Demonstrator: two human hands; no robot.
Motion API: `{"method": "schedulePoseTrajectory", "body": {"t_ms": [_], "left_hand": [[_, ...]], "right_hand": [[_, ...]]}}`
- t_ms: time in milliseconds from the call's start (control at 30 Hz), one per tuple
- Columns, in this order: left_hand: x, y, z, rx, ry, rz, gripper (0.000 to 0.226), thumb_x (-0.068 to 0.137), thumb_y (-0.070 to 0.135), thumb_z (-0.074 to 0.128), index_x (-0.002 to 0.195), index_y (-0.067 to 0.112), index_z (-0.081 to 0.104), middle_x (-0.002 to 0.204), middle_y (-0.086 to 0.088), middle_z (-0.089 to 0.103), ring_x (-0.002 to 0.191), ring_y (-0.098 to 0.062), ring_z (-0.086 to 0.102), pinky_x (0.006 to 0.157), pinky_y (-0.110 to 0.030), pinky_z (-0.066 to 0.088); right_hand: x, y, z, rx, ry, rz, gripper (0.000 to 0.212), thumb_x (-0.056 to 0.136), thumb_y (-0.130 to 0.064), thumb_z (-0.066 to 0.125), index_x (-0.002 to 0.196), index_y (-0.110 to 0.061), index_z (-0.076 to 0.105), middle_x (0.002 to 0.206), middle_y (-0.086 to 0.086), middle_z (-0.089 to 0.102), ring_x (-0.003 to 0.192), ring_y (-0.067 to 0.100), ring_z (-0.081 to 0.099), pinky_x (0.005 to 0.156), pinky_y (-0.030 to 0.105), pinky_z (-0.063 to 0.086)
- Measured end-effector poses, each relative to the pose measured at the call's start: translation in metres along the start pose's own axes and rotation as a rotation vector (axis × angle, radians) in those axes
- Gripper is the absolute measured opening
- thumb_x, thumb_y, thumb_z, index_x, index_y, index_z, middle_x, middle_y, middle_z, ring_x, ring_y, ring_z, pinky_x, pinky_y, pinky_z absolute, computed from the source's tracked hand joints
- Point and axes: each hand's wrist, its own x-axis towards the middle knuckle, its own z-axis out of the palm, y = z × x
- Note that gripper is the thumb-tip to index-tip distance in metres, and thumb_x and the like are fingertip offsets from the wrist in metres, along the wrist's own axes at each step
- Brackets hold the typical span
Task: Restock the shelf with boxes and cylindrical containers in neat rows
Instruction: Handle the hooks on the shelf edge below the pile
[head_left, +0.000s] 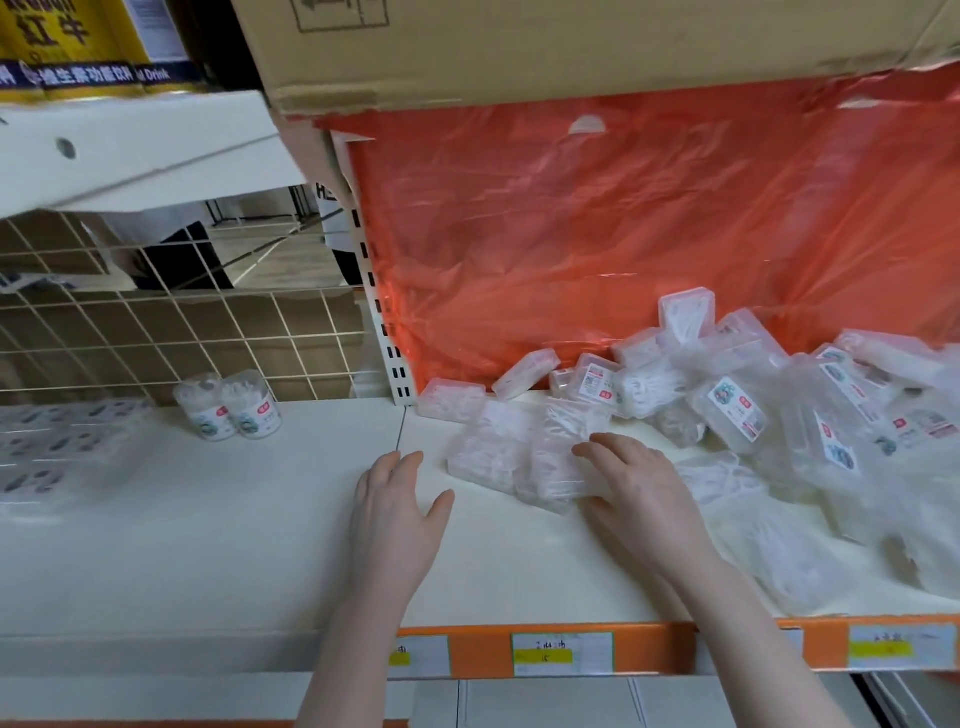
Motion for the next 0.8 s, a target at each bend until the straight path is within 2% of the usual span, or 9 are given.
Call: {"method": "schedulePoseTrajectory", "body": {"t_ms": [300,467,633,800], "left_hand": [[0.02,-0.001,0.004,0.023,-0.112,0.198,0.058,0.088,0.032,0.061,0.141,0.019,0.04,0.148,0.002,0.033,0.137,-0.014,0.025,0.109,-0.02,0.019],[0.035,0.001,0.015,0.058,-0.201,0.332,0.06,0.088,0.033,0.062,0.142,0.023,0.038,0.151,0.004,0.029,0.139,-0.012,0.024,0.111,-0.022,0.019],[0.047,0.005,0.03,0.048,-0.299,0.446,0.06,0.089,0.037,0.059,0.144,0.029,0.035,0.155,0.011,0.023,0.143,-0.007,0.014,0.115,-0.024,0.016],[0.048,0.0,0.044,0.056,-0.351,0.476,0.065,0.088,0.039,0.06,0.145,0.031,0.031,0.156,0.01,0.02,0.144,-0.008,0.012,0.117,-0.027,0.016]], "right_hand": [[-0.009,-0.005,-0.013,-0.022,0.14,0.057,0.052,0.048,0.003,0.082,0.097,-0.011,0.071,0.088,0.005,0.067,0.077,0.029,0.065,0.065,0.034,0.051],[-0.02,-0.001,-0.018,-0.072,0.158,0.099,0.052,0.046,0.002,0.083,0.096,-0.01,0.071,0.085,0.006,0.067,0.074,0.03,0.065,0.065,0.034,0.051],[-0.029,-0.001,-0.029,-0.091,0.201,0.153,0.049,0.048,0.002,0.081,0.095,-0.007,0.071,0.084,0.007,0.068,0.072,0.031,0.065,0.065,0.034,0.051],[-0.035,0.004,-0.036,-0.133,0.247,0.177,0.039,0.055,-0.004,0.07,0.094,-0.007,0.071,0.083,0.009,0.068,0.071,0.031,0.065,0.063,0.034,0.051]]}}
